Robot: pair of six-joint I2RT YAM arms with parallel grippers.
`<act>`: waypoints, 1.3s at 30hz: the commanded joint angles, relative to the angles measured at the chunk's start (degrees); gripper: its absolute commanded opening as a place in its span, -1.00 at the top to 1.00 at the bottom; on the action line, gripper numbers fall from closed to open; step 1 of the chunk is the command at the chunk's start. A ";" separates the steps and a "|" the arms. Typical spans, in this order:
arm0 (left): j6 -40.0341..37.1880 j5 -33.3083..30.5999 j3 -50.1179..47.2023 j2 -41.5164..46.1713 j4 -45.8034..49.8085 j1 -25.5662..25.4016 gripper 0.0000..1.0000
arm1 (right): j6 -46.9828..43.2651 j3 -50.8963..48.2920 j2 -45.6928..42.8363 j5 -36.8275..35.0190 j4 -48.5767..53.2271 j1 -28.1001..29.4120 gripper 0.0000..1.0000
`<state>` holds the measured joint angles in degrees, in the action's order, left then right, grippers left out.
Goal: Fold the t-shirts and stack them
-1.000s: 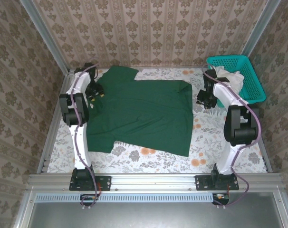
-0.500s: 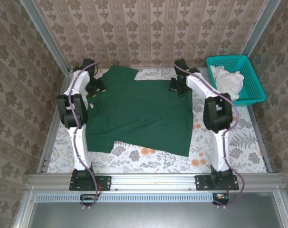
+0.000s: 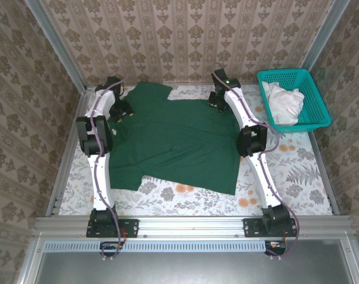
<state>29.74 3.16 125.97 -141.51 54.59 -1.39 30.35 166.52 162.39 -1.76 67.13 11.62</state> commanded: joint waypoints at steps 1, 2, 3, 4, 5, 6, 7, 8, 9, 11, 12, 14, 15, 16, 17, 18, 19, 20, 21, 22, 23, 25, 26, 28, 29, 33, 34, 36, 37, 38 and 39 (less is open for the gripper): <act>1.61 -4.10 2.02 -3.87 2.74 2.08 -0.07 | -3.23 3.07 0.40 -3.08 7.18 -2.49 0.48; 2.02 -4.71 2.32 -4.11 2.91 2.66 -0.07 | -4.10 3.11 0.20 -3.43 7.39 -3.01 0.48; 2.24 -5.19 2.68 -4.27 2.96 3.00 -0.07 | -4.85 3.13 0.13 -3.88 7.59 -3.59 0.48; 2.42 -5.55 3.06 -4.43 3.05 3.29 -0.08 | -5.34 3.11 -0.03 -4.40 7.78 -4.06 0.47; 2.59 -6.08 3.87 -4.71 3.43 3.71 -0.08 | -5.93 3.16 -0.24 -5.01 7.92 -4.67 0.47; 2.55 -6.42 4.32 -4.82 3.71 4.11 -0.08 | -6.34 3.14 -0.38 -5.33 7.88 -5.29 0.47; 2.69 -6.66 4.58 -4.85 3.74 4.44 -0.08 | -6.71 3.17 -0.49 -5.86 7.84 -5.77 0.47; 2.86 -6.52 4.78 -4.83 3.64 4.77 -0.08 | -7.05 3.17 -0.71 -6.59 7.76 -6.26 0.47; 2.74 -6.33 5.24 -4.83 3.68 5.11 -0.08 | -7.37 3.20 -1.03 -6.93 7.73 -6.71 0.46; 2.70 -6.23 5.94 -4.43 3.73 5.74 -0.08 | -7.90 3.32 -1.90 -7.32 7.36 -7.18 0.45; 2.69 -5.71 5.95 -4.06 3.33 5.86 -0.08 | -8.24 3.43 -2.58 -7.74 7.32 -7.22 0.45; 2.93 -4.52 6.20 -3.21 2.95 6.29 -0.10 | -8.60 3.55 -4.17 -8.14 7.52 -7.14 0.44; 2.95 -3.65 6.22 -2.60 2.61 6.37 -0.11 | -8.56 3.69 -5.17 -8.15 7.94 -7.11 0.43; 2.88 -2.93 6.22 -2.11 2.26 6.31 -0.13 | -8.34 3.83 -6.09 -8.17 8.61 -6.98 0.42; 2.95 -1.99 6.22 -1.17 1.98 6.16 -0.15 | -8.38 4.19 -7.06 -8.29 9.48 -6.67 0.42; 2.98 -0.95 6.22 -0.32 1.63 6.06 -0.19 | -8.75 4.85 -7.95 -8.78 10.58 -6.19 0.40; 3.04 -0.25 6.13 0.50 1.35 5.83 -0.22 | -9.25 5.78 -8.57 -9.20 11.76 -5.56 0.39; 3.05 0.24 6.13 1.41 1.23 5.59 -0.28 | -9.92 7.34 -9.07 -9.39 13.31 -4.71 0.36; 3.01 0.71 6.13 2.57 1.22 5.37 -0.33 | -10.37 9.54 -9.27 -9.42 15.36 -3.84 0.34; 3.01 1.00 5.88 3.63 1.22 5.26 -0.38 | -10.19 12.12 -9.16 -9.72 17.56 -3.10 0.33; 3.26 1.27 5.23 4.90 1.15 4.93 -0.44 | -9.86 15.81 -8.66 -9.84 20.38 -2.24 0.31; 3.34 1.04 2.35 7.99 -0.06 4.43 -0.54 | -9.45 15.78 -10.67 -9.11 23.83 -0.54 0.21; 3.29 0.16 0.40 9.95 -0.64 4.01 -0.59 | -9.95 15.93 -11.33 -8.84 25.40 0.55 0.16; 3.78 -1.45 -4.46 14.42 -1.11 3.43 -0.63 | -8.86 15.91 -12.38 -8.54 28.62 2.02 0.08; 4.20 -1.77 -7.28 16.86 -1.62 3.01 -0.63 | -8.74 15.94 -12.81 -7.40 30.13 2.35 0.04; 3.91 -3.73 -18.22 25.26 1.24 0.06 -0.63 | -7.45 15.94 -14.90 -7.73 35.16 2.06 -0.12; 2.94 -4.74 -21.29 27.45 2.03 -0.92 -0.63 | -7.24 15.54 -16.05 -7.77 35.67 1.56 -0.18; 1.53 -6.04 -26.67 31.89 2.73 -2.87 -0.63 | -7.04 14.04 -18.49 -7.24 35.86 0.01 -0.22; 1.30 -6.38 -29.12 33.71 3.32 -3.58 -0.63 | -7.10 13.26 -19.67 -5.68 35.87 -1.09 -0.23; 1.40 -6.77 -31.40 35.31 4.22 -4.10 -0.63 | -7.14 12.08 -20.93 -3.61 35.96 -2.39 -0.23; 1.69 -7.15 -33.05 36.48 5.09 -4.58 -0.63 | -7.12 10.37 -22.41 -1.77 35.92 -3.44 -0.24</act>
<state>32.56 -1.23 97.51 -107.39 55.24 -5.21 22.48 177.84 146.82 -7.40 91.72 11.86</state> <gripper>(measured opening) 0.815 0.615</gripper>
